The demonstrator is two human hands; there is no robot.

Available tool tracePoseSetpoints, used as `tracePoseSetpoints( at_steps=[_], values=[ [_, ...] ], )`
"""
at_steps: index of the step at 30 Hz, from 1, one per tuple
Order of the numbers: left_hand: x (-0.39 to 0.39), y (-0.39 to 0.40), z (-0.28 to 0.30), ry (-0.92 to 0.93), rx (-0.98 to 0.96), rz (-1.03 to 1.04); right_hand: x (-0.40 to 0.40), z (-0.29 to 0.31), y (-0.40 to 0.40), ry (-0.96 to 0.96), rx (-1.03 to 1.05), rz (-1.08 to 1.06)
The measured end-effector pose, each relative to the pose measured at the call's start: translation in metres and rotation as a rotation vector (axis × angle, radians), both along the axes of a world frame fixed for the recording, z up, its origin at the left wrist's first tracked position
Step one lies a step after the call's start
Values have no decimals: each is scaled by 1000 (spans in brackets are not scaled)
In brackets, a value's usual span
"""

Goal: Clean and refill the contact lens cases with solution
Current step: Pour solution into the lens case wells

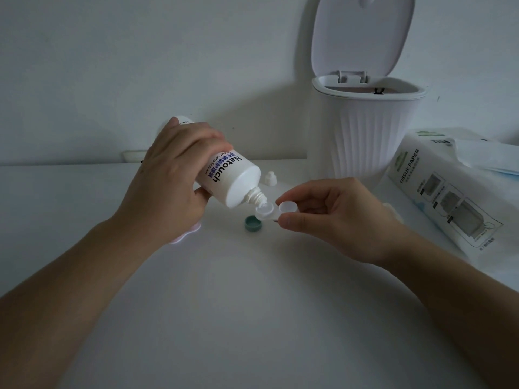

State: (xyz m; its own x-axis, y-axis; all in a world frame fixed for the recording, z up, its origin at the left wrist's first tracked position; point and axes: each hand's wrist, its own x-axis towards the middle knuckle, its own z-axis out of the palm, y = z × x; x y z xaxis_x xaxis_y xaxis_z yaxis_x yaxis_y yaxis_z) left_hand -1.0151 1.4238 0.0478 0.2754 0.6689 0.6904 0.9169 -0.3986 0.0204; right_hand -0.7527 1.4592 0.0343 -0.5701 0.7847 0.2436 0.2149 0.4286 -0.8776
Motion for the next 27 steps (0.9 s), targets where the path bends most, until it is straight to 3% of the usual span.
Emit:
tracePoseSetpoints(
  at_steps=[27],
  values=[
    [0,1,0,-14,104,23,-1,1,-1,28,-48,-36]
  ],
)
